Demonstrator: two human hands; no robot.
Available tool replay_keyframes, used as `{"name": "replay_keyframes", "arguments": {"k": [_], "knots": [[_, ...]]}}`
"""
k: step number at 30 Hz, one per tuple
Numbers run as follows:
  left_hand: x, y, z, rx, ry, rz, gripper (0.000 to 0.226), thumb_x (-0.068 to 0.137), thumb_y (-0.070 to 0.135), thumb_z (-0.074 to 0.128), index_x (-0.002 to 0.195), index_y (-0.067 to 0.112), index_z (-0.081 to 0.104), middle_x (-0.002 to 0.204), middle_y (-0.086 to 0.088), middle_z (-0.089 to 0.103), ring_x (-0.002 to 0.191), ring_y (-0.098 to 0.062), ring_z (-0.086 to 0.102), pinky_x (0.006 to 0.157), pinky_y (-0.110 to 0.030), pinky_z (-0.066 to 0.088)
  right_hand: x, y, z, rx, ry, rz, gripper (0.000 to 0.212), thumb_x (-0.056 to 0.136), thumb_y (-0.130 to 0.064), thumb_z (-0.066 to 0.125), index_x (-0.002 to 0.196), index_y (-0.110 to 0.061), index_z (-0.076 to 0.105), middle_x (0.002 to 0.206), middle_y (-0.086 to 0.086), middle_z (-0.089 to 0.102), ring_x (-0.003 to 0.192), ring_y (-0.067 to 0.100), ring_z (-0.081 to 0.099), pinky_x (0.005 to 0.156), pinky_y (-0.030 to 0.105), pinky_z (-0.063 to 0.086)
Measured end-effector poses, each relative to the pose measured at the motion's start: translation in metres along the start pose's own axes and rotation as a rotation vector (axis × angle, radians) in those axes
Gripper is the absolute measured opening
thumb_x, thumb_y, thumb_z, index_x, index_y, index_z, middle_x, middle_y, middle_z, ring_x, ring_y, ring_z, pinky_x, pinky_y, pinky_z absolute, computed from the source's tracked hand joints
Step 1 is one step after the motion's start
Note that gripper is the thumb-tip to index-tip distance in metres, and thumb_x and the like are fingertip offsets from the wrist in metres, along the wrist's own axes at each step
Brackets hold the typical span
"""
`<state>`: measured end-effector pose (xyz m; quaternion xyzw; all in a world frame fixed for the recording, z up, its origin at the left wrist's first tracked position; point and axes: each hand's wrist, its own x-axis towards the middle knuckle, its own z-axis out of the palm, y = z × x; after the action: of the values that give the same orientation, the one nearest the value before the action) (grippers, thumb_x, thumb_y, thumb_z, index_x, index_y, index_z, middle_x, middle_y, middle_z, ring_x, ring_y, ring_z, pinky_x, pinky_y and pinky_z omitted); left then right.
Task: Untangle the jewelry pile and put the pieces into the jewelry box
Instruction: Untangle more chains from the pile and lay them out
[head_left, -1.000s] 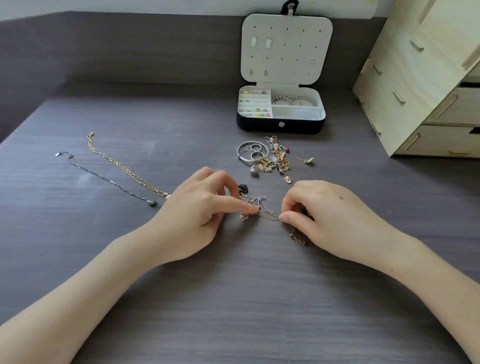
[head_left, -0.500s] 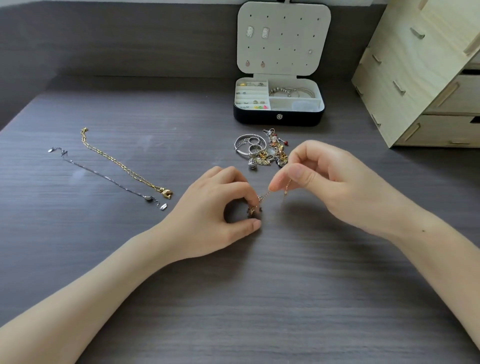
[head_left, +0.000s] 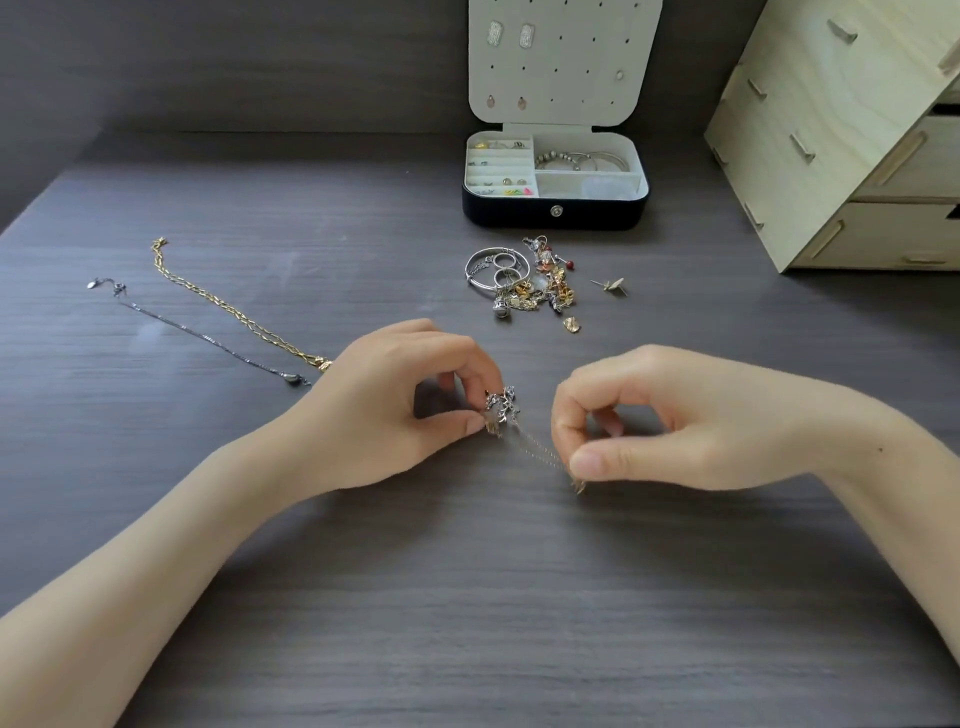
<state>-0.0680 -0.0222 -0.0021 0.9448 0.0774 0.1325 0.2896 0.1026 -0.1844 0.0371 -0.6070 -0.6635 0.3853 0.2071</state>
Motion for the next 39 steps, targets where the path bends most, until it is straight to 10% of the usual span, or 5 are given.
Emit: {"name": "replay_keyframes", "arguments": {"k": [4,10,18,26,39], "knots": [[0.0,-0.002,-0.006,-0.03,0.029,-0.003,0.026,0.074,0.034,0.051,0.093,0.024,0.067,0.087,0.015,0.062,0.081,-0.006,0.051,0.075,-0.011,0.035,0.004,-0.001,0.005,-0.105,-0.025,-0.022,0.009,0.08,-0.035,0.067,0.076,-0.027,0.068,0.079,-0.012,0.062,0.082,0.013,0.057,0.069,0.014,0.038],[0.014,-0.01,0.003,0.101,0.051,-0.105,0.036,0.075,0.054,0.049,0.094,0.03,0.068,0.083,0.015,0.052,0.079,-0.005,0.046,0.073,-0.008,0.033,0.028,0.004,0.006,-0.25,0.447,0.06,0.004,0.082,-0.031,0.07,0.08,-0.027,0.068,0.067,-0.012,0.059,0.067,0.006,0.051,0.059,0.016,0.036],[0.013,-0.011,0.003,0.037,0.038,-0.159,0.016,0.081,0.03,0.07,0.081,0.03,0.054,0.076,0.022,0.051,0.078,0.004,0.046,0.071,-0.007,0.033,0.046,0.006,0.01,-0.314,0.309,0.174,0.009,0.08,-0.038,0.069,0.077,-0.032,0.064,0.068,-0.011,0.06,0.065,-0.006,0.051,0.057,0.01,0.033],[0.002,-0.003,-0.014,-0.476,0.033,-0.257,0.02,0.077,0.04,0.063,0.083,0.024,0.052,0.087,0.003,0.072,0.08,-0.016,0.064,0.074,-0.034,0.048,0.036,0.007,0.001,-0.048,0.334,0.171,0.011,0.079,-0.023,0.073,0.071,-0.022,0.066,0.061,-0.014,0.06,0.054,-0.002,0.052,0.054,0.009,0.038],[-0.002,0.006,-0.011,-0.955,0.083,-0.333,0.019,0.094,0.02,0.048,0.089,0.01,0.033,0.096,-0.015,0.071,0.092,-0.031,0.069,0.08,-0.037,0.057,0.031,0.003,0.001,0.472,0.391,0.142,0.013,0.09,-0.004,0.056,0.08,-0.007,0.049,0.079,0.012,0.073,0.064,0.012,0.064,0.058,0.025,0.053]]}}
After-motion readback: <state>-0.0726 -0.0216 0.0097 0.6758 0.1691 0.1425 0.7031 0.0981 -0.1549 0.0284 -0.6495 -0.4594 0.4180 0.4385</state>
